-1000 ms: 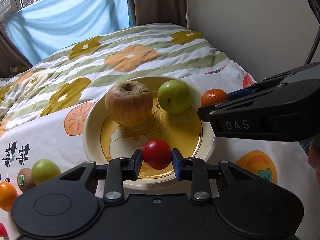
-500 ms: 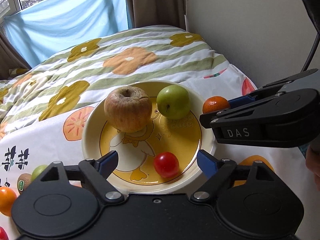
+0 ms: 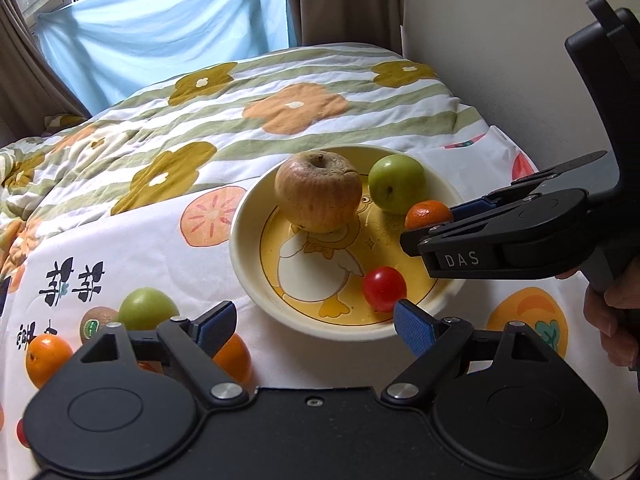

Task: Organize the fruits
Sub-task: 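Carry both fruits to the bowl and open the left tool to drop the tomato, then lower the mandarin into the bowl and open the right tool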

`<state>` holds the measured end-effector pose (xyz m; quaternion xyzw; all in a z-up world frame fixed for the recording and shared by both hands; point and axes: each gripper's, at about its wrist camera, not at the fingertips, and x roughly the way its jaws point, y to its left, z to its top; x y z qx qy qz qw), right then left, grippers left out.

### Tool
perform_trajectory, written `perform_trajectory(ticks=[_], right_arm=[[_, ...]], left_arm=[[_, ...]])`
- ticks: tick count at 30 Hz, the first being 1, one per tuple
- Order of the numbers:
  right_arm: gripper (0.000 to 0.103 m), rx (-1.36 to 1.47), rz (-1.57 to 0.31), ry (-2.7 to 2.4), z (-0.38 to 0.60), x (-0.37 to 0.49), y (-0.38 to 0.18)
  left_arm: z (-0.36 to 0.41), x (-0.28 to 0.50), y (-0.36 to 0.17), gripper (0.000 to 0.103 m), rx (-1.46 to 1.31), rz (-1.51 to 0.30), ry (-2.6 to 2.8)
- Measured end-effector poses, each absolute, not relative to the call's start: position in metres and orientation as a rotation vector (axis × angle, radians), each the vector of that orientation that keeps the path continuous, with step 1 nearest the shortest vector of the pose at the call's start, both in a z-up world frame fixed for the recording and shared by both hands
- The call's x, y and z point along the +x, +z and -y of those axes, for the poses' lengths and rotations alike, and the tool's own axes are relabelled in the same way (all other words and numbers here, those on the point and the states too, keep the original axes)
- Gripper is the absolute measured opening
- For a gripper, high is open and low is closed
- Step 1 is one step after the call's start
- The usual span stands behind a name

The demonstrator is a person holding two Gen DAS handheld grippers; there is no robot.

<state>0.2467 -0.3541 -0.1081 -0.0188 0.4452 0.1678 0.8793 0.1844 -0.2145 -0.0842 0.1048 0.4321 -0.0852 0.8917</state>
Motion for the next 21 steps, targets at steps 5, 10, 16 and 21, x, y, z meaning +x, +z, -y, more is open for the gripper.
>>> perform_trajectory(ticks=[5, 10, 16, 21], right_arm=[[0.052, -0.040, -0.938, 0.354, 0.349, 0.249, -0.114], [0.053, -0.044, -0.927, 0.348, 0.348, 0.247, -0.115], [0.103, -0.039, -0.867, 0.331, 0.348, 0.236, -0.104], [0.103, -0.052, -0.853, 0.321, 0.345, 0.224, -0.095]], left_arm=[[0.209, 0.183, -0.084, 0.089, 0.201, -0.894, -0.155], [0.207, 0.182, -0.085, 0.089, 0.192, -0.890, -0.148], [0.202, 0.179, -0.085, 0.089, 0.174, -0.894, -0.135], [0.198, 0.171, -0.078, 0.089, 0.156, -0.877, -0.129]])
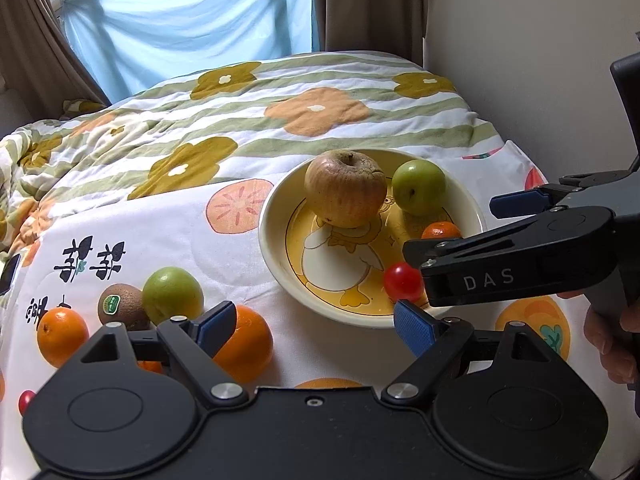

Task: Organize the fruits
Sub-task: 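Lower the mandarin into the bowl and open the right tool, then move the left tool to the large orange and close around it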

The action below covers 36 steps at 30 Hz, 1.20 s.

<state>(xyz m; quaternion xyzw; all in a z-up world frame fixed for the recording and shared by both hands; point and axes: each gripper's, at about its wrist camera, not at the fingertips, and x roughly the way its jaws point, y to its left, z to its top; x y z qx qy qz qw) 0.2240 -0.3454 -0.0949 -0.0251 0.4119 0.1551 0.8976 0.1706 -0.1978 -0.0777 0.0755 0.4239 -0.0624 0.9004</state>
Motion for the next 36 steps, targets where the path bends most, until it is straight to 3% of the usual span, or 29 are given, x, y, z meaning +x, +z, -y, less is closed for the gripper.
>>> perform_trajectory(ticks=[17, 36], right_arm=[[0.103, -0.014, -0.829, 0.309, 0.340, 0.171, -0.053], [0.103, 0.005, -0.790, 0.246, 0.233, 0.107, -0.026]], left_arm=[[0.172, 0.119, -0.037, 0.089, 0.116, -0.782, -0.059], [0.059, 0.066, -0.021, 0.090, 0.139, -0.724, -0.062]])
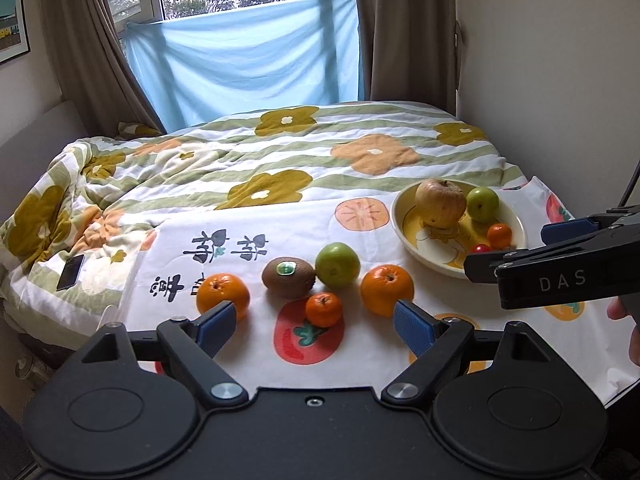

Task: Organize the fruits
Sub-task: 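Move the left tool to the large orange and close around it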

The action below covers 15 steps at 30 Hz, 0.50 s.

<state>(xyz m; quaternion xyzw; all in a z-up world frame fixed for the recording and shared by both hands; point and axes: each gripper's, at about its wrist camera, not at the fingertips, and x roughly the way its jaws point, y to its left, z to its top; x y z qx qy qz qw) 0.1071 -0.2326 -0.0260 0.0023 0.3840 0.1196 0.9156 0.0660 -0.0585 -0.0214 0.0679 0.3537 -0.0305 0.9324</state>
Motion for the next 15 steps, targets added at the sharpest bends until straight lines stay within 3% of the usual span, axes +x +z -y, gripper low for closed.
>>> perform_trajectory(ticks=[4, 15], right_arm=[[0.103, 0.027, -0.802, 0.217, 0.205, 0.100, -0.035], [0.103, 0.038, -0.850, 0.076, 0.137, 0.102, -0.072]], left_arm=[[0.027, 0.066, -0.025, 0.100, 0.152, -0.689, -0.089], [-0.044, 0.105, -0.055, 0.101, 0.260, -0.665, -0.154]])
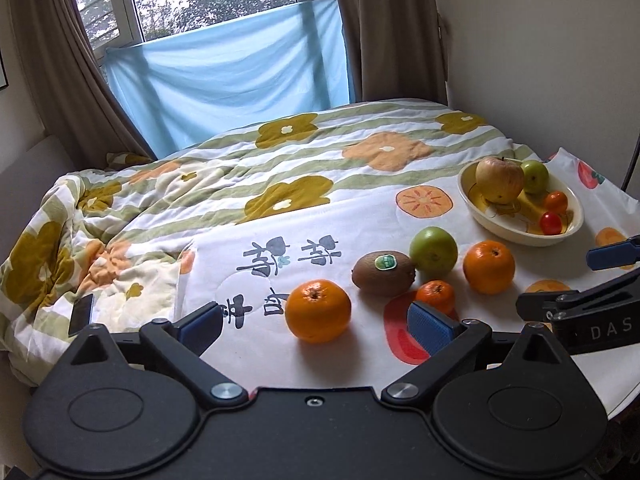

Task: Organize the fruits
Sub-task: 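Move the left tool to the large orange and close around it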

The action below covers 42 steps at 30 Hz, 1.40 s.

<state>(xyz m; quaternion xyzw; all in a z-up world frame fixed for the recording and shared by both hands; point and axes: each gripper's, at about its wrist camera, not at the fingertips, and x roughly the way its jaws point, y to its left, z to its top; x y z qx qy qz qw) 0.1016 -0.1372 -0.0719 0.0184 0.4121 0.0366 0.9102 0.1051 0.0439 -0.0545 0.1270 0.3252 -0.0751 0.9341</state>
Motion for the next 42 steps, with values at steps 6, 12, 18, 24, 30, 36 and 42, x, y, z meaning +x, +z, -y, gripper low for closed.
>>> perform_trajectory(ticks=[6, 12, 18, 24, 30, 36, 42], right_arm=[[0.103, 0.023, -0.887, 0.092, 0.108, 0.110, -0.090], [0.103, 0.036, -0.903, 0.078, 0.092, 0.120, -0.104], [0.103, 0.045, -0.911, 0.062, 0.090, 0.124, -0.115], [0.103, 0.091, -0.926, 0.040, 0.096, 0.132, -0.124], [0.103, 0.084, -0.924, 0.031, 0.095, 0.134, -0.130], [0.094, 0.070, -0.928, 0.046, 0.092, 0.139, -0.133], [0.087, 0.051, -0.910, 0.068, 0.086, 0.148, -0.132]], left_arm=[[-0.063, 0.140, -0.076, 0.099, 0.286, -0.706, -0.216], [-0.065, 0.163, -0.099, 0.094, 0.297, -0.753, -0.278], [-0.062, 0.181, -0.121, 0.088, 0.298, -0.806, -0.307], [-0.059, 0.195, -0.132, 0.075, 0.290, -0.839, -0.337], [-0.058, 0.196, -0.136, 0.066, 0.295, -0.844, -0.361], [-0.058, 0.192, -0.135, 0.066, 0.313, -0.837, -0.358], [-0.066, 0.189, -0.134, 0.066, 0.307, -0.846, -0.338]])
